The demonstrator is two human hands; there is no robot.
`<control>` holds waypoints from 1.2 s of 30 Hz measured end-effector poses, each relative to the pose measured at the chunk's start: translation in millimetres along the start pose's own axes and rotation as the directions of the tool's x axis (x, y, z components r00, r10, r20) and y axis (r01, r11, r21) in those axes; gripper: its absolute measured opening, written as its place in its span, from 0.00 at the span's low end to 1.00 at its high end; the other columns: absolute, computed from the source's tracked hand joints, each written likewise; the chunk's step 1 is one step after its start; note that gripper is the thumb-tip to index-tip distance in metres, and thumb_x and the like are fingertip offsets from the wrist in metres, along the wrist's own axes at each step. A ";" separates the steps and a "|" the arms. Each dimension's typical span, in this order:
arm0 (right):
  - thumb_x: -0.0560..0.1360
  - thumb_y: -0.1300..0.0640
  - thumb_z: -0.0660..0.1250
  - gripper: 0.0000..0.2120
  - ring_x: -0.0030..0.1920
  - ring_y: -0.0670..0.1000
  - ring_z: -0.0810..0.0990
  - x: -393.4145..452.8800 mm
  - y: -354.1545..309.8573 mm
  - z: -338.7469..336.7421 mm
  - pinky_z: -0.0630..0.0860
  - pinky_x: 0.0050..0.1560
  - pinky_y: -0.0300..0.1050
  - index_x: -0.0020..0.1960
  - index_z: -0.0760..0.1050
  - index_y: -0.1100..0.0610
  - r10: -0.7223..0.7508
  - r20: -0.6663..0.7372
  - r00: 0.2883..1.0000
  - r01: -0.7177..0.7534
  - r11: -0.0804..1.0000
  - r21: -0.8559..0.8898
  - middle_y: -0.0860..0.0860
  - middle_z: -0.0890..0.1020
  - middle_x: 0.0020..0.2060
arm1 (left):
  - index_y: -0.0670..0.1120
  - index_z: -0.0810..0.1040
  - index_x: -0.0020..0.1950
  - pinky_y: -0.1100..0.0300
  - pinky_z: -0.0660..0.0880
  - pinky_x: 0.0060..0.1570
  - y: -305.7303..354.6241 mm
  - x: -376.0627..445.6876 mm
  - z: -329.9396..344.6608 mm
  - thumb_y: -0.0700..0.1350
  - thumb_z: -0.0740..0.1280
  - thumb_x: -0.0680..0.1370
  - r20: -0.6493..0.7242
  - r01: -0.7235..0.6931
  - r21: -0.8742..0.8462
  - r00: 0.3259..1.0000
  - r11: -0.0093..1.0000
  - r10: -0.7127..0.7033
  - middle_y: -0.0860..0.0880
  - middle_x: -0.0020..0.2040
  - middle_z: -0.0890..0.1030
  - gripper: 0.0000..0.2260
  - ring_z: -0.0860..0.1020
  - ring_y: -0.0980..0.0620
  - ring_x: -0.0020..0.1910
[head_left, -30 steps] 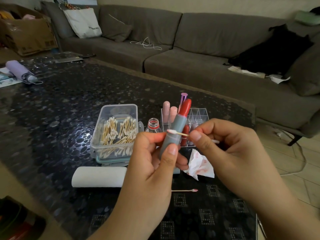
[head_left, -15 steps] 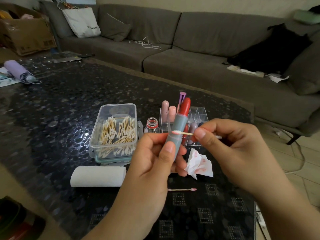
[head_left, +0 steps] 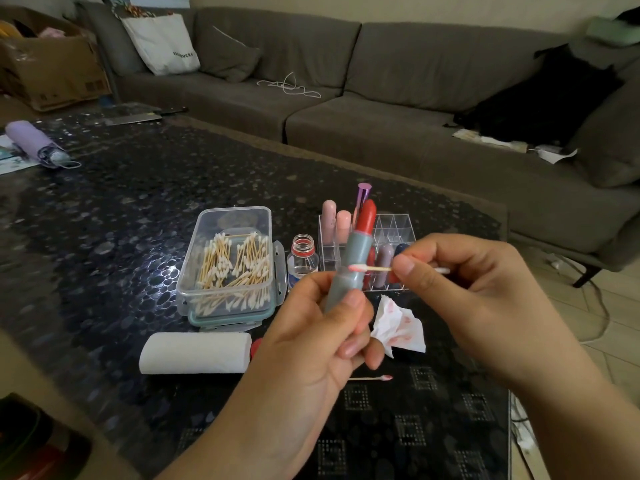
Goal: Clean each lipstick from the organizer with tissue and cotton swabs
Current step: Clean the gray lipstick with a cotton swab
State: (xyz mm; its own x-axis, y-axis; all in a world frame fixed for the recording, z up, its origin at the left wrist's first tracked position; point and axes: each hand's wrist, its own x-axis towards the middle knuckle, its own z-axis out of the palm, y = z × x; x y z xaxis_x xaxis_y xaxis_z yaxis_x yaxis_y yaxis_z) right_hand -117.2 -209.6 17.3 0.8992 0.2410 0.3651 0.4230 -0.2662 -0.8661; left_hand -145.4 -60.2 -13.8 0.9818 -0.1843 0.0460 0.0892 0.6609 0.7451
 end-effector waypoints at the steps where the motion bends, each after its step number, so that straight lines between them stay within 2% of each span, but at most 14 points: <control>1: 0.69 0.50 0.67 0.08 0.30 0.54 0.71 0.3 0.3 -2.2 0.69 0.33 0.37 0.38 0.81 0.53 0.007 -0.009 1.000 -0.007 1.000 -0.003 0.59 0.78 0.31 | 0.43 0.77 0.45 0.63 0.71 0.28 0.2 0.1 -0.3 0.40 0.65 0.68 -0.012 0.000 0.007 1.000 1.000 0.000 0.48 0.30 0.68 0.07 0.65 0.56 0.25; 4: 0.69 0.50 0.67 0.08 0.31 0.50 0.72 -0.5 1.1 -4.7 0.69 0.33 0.36 0.37 0.81 0.52 0.019 -0.013 1.000 -0.019 1.000 -0.001 0.56 0.78 0.30 | 0.41 0.72 0.51 0.63 0.71 0.27 1.6 0.8 0.1 0.39 0.65 0.68 -0.025 -0.004 0.026 1.000 1.000 0.005 0.49 0.29 0.68 0.12 0.64 0.56 0.25; 7: 0.70 0.50 0.67 0.08 0.30 0.48 0.71 -0.9 0.8 -1.8 0.68 0.32 0.35 0.37 0.81 0.52 0.007 -0.008 1.000 -0.006 1.000 0.011 0.57 0.77 0.29 | 0.40 0.71 0.50 0.63 0.71 0.27 1.1 1.5 0.2 0.39 0.65 0.68 -0.018 0.003 0.018 1.000 1.000 -0.003 0.49 0.29 0.67 0.12 0.64 0.56 0.24; 12: 0.70 0.50 0.67 0.08 0.29 0.55 0.68 -0.8 0.6 2.8 0.67 0.31 0.38 0.38 0.80 0.53 -0.013 0.001 1.000 0.013 1.000 0.026 0.59 0.75 0.29 | 0.41 0.73 0.42 0.60 0.72 0.27 2.7 -0.6 -1.6 0.41 0.66 0.70 0.033 0.043 -0.054 0.999 0.998 -0.042 0.47 0.30 0.70 0.05 0.66 0.54 0.25; 17: 0.70 0.48 0.68 0.08 0.37 0.61 0.79 -1.4 2.6 -5.5 0.75 0.38 0.49 0.38 0.81 0.52 0.021 -0.031 0.999 -0.020 1.000 0.021 0.58 0.81 0.34 | 0.40 0.78 0.46 0.58 0.74 0.28 3.5 1.4 -5.8 0.46 0.64 0.72 0.068 0.082 -0.087 0.995 0.993 -0.077 0.46 0.33 0.74 0.11 0.72 0.52 0.28; 21: 0.70 0.49 0.67 0.08 0.33 0.60 0.75 -0.9 0.6 -0.4 0.73 0.35 0.46 0.38 0.81 0.52 0.000 -0.028 1.000 0.000 1.000 0.016 0.59 0.80 0.32 | 0.40 0.81 0.45 0.58 0.74 0.28 0.8 1.4 -6.7 0.48 0.62 0.73 0.072 0.110 -0.111 0.992 0.988 -0.102 0.46 0.32 0.72 0.13 0.70 0.52 0.27; 25: 0.71 0.49 0.68 0.07 0.31 0.63 0.73 -0.5 -2.9 4.7 0.70 0.32 0.54 0.37 0.81 0.51 -0.027 0.009 1.000 0.027 1.000 0.009 0.61 0.78 0.31 | 0.41 0.82 0.47 0.57 0.74 0.30 -1.8 1.6 -8.2 0.50 0.66 0.72 0.121 0.148 -0.138 0.984 0.979 -0.131 0.47 0.32 0.71 0.14 0.68 0.53 0.27; 28: 0.70 0.47 0.69 0.09 0.31 0.61 0.73 -1.0 -1.6 -1.4 0.70 0.32 0.47 0.39 0.80 0.53 -0.031 0.005 0.999 0.032 0.999 -0.025 0.60 0.78 0.31 | 0.42 0.82 0.49 0.57 0.75 0.33 -0.4 1.5 -10.6 0.49 0.72 0.72 0.206 0.162 -0.130 0.969 0.978 -0.133 0.48 0.33 0.72 0.12 0.69 0.54 0.28; 32: 0.69 0.51 0.67 0.08 0.29 0.54 0.69 -1.6 0.8 -9.7 0.67 0.31 0.34 0.36 0.80 0.54 0.002 -0.025 1.000 -0.003 1.000 -0.017 0.57 0.76 0.28 | 0.42 0.81 0.44 0.57 0.74 0.30 -0.2 0.8 -8.1 0.41 0.69 0.69 0.168 0.160 -0.142 0.976 0.977 -0.136 0.48 0.31 0.70 0.06 0.67 0.54 0.26; 34: 0.70 0.51 0.67 0.08 0.29 0.49 0.69 -2.2 -0.3 -8.9 0.66 0.30 0.33 0.36 0.80 0.54 0.000 -0.023 1.000 0.000 1.000 -0.003 0.56 0.75 0.27 | 0.42 0.80 0.43 0.57 0.74 0.30 -0.1 0.8 -6.6 0.42 0.69 0.67 0.171 0.158 -0.157 0.977 0.975 -0.131 0.48 0.31 0.71 0.06 0.68 0.54 0.26; 36: 0.70 0.49 0.69 0.09 0.29 0.53 0.69 -3.2 -1.6 -5.4 0.67 0.31 0.35 0.37 0.80 0.53 -0.017 -0.003 1.000 0.017 1.000 0.010 0.57 0.75 0.28 | 0.44 0.80 0.41 0.57 0.74 0.30 -0.8 0.8 -6.6 0.41 0.69 0.68 0.162 0.149 -0.145 0.979 0.978 -0.126 0.48 0.31 0.71 0.03 0.68 0.54 0.26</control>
State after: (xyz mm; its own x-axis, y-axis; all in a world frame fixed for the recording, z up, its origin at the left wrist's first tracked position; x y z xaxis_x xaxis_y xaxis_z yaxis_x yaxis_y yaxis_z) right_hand -120.1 -214.9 19.3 0.8922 0.2429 0.3808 0.4372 -0.2530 -0.8630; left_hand -143.6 -56.1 -18.8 0.9226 -0.3811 0.0591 0.2583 0.7244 0.6392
